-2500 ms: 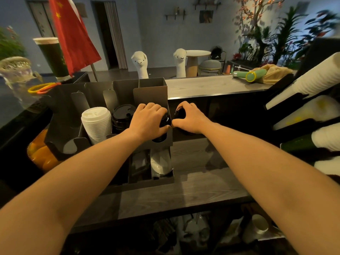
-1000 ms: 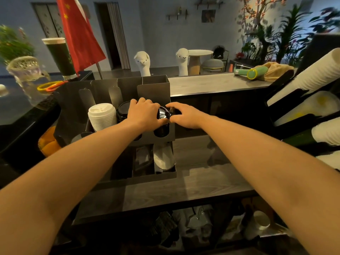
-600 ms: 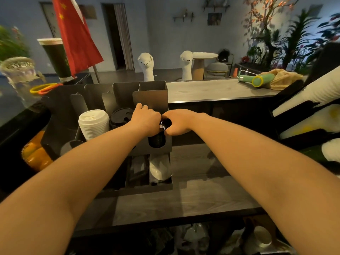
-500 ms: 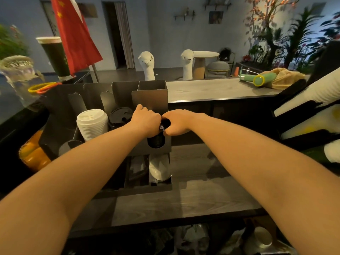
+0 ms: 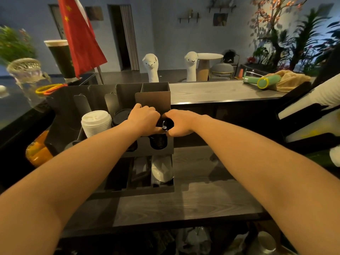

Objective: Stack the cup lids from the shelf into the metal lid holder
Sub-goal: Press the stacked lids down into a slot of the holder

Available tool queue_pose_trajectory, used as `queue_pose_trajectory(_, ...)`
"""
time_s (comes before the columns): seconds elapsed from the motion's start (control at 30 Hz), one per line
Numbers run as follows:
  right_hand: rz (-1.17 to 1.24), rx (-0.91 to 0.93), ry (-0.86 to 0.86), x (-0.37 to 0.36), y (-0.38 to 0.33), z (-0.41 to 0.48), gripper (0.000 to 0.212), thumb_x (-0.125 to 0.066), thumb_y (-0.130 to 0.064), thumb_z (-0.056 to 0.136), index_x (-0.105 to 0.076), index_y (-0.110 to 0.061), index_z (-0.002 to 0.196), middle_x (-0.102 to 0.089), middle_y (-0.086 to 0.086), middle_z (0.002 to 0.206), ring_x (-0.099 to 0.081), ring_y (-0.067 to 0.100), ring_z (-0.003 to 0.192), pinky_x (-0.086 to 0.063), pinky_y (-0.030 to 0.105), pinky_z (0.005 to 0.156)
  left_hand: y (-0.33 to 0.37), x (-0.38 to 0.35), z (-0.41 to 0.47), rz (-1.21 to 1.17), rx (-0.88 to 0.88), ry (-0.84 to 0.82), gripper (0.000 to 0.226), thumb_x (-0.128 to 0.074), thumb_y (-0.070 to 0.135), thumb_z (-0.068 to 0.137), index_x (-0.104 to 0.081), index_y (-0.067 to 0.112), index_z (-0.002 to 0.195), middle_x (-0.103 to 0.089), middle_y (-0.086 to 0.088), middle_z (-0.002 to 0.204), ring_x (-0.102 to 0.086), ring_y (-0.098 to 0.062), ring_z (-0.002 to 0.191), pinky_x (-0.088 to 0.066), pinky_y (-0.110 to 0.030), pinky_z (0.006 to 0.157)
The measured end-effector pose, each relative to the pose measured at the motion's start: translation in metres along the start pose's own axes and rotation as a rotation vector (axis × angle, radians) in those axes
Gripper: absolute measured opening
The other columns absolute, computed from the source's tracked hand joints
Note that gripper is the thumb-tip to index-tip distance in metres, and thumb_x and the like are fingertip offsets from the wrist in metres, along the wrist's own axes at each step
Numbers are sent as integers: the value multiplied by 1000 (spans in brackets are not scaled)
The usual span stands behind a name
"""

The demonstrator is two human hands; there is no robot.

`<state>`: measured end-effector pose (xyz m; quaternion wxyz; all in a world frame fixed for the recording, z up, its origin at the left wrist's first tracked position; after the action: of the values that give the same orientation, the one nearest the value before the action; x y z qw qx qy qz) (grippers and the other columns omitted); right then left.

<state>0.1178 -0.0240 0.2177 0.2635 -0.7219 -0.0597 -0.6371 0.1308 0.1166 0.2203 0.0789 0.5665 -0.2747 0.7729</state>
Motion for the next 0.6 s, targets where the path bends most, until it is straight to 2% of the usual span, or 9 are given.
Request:
queue_pose_trajectory(0.07, 18, 17, 86, 4, 2, -6, 70, -73, -34, 79, -42, -19, 140, -52, -2, 126, -58, 19, 102, -52, 31, 81, -1, 3, -3, -50, -2, 81, 49, -56, 63, 89, -65, 19, 108, -62, 0, 98, -58, -18, 90, -41, -37, 90)
queue_pose_trajectory(0.13, 27, 3, 155, 8, 2, -17, 77, -74, -35, 79, -33, -19, 142, -44, 0, 128, -55, 16, 97, -48, 26, 75, 1, 9, -9, -126, -12, 195, 45, -59, 57, 90, -64, 18, 111, -64, -2, 102, -59, -19, 93, -43, -36, 91)
queue_pose_trajectory(0.23, 126, -43, 253, 10, 2, -33, 63, -77, -31, 78, -38, -20, 127, -43, 0, 117, -53, 15, 88, -44, 23, 65, 12, 20, -17, -232, -52, 301, 44, -66, 51, 86, -62, 18, 115, -65, -2, 104, -60, -20, 95, -44, -36, 91)
queue_pose_trajectory(0.33, 265, -86, 348, 3, -1, -46, 60, -79, -25, 77, -45, -19, 125, -46, -2, 114, -54, 17, 99, -47, 23, 73, 24, 24, -28, -305, -101, 326, 54, -70, 51, 83, -58, 19, 124, -64, -1, 110, -60, -21, 101, -43, -37, 93)
queue_pose_trajectory(0.4, 364, -134, 394, -5, -1, -53, 54, -77, -23, 79, -50, -19, 125, -51, -5, 111, -53, 13, 100, -44, 22, 74, 27, 22, -36, -371, -117, 313, 63, -71, 49, 82, -52, 19, 134, -63, -2, 118, -59, -22, 107, -45, -40, 96)
queue_pose_trajectory(0.5, 658, -198, 471, -11, -3, -61, 32, -72, -23, 84, -59, -20, 113, -60, -4, 102, -58, 13, 96, -45, 23, 74, 26, 19, -53, -517, -130, 278, 81, -72, 48, 78, -40, 16, 146, -61, -4, 127, -57, -24, 115, -50, -42, 97)
queue_pose_trajectory(0.6, 1042, -239, 463, -17, -14, -67, 22, -70, -26, 84, -68, -16, 103, -67, 6, 99, -64, 23, 94, -53, 38, 81, 26, 16, -75, -643, -114, 308, 91, -61, 62, 75, -36, 17, 149, -58, -2, 134, -54, -20, 120, -48, -39, 100)
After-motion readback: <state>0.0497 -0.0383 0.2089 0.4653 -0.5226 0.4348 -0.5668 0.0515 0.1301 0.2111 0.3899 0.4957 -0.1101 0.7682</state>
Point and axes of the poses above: each hand's wrist, its own z-axis towards the middle knuckle, its own x-axis out of the back of the hand, y = z × x, the point moved 3 cm from there along z, towards the middle knuckle
